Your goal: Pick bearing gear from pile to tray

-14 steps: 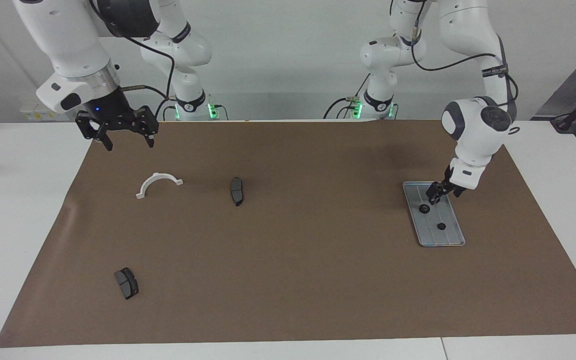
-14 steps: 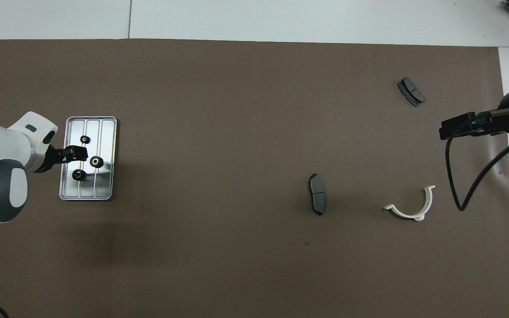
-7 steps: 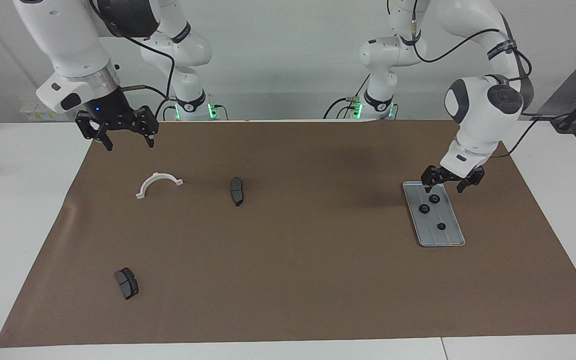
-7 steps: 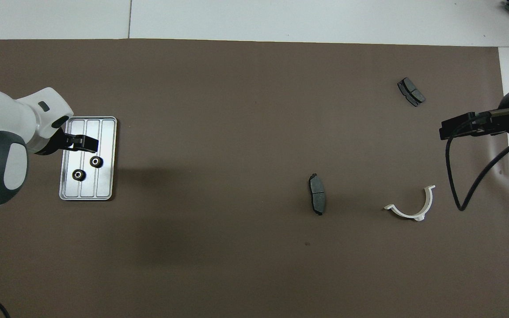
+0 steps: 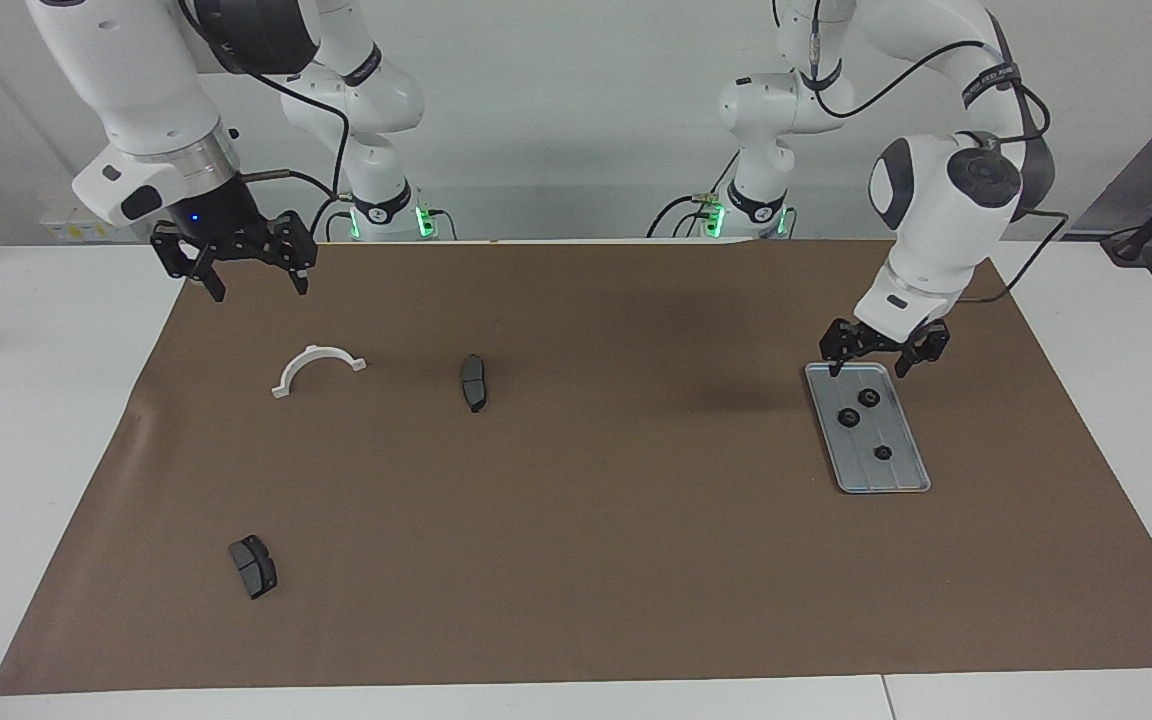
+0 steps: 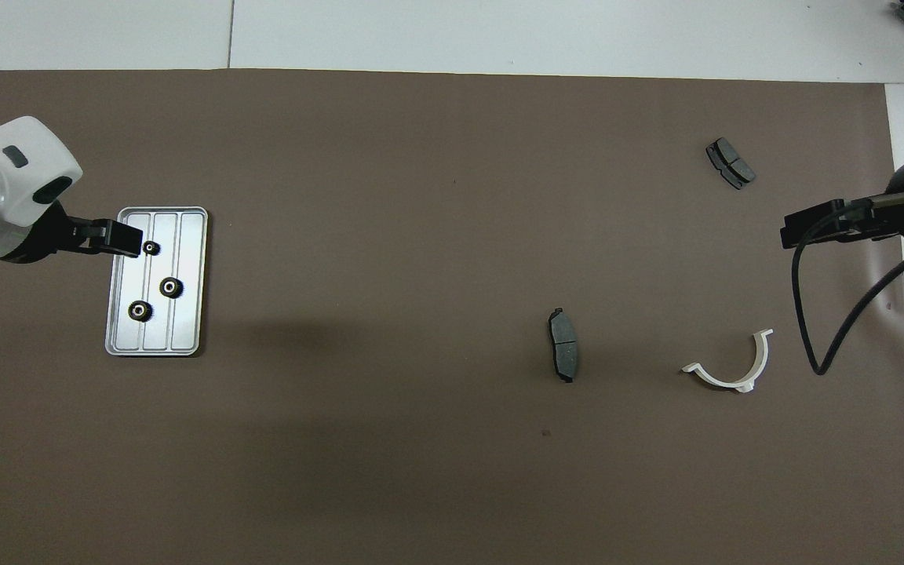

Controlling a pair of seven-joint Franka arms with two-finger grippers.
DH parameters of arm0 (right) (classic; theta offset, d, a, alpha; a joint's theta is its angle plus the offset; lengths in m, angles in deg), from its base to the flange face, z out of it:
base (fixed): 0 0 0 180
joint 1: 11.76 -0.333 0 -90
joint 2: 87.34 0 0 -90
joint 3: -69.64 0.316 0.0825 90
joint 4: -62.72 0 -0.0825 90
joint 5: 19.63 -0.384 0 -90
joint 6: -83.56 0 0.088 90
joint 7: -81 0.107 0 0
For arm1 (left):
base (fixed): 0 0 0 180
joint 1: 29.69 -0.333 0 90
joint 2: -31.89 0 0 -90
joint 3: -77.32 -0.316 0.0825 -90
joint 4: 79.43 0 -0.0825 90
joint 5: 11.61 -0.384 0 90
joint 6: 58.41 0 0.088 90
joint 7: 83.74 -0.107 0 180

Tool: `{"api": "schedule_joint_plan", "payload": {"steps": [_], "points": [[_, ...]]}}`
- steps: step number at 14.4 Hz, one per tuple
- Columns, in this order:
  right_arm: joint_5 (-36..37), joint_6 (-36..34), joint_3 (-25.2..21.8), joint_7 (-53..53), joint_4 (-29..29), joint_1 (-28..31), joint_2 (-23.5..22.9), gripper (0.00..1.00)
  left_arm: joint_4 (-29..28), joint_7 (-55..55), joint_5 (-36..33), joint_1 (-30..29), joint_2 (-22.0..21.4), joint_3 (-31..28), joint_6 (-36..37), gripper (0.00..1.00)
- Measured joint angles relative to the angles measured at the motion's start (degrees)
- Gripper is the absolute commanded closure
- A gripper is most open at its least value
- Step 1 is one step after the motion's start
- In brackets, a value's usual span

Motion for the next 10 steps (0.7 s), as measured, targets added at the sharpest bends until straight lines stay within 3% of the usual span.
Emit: {"api": "schedule_joint_plan", "payload": {"steps": [4,10], "points": [[0.0,0.0,0.0,0.0,0.0,0.8,0.0,0.0,9.3,0.0,1.4,0.0,-0.6,-0.2,10.0,0.0],[0.0,0.0,0.0,0.0,0.0,0.8,0.0,0.0,10.5,0.0,4.0,0.0,-0.5,-0.2,11.3,0.0]]}}
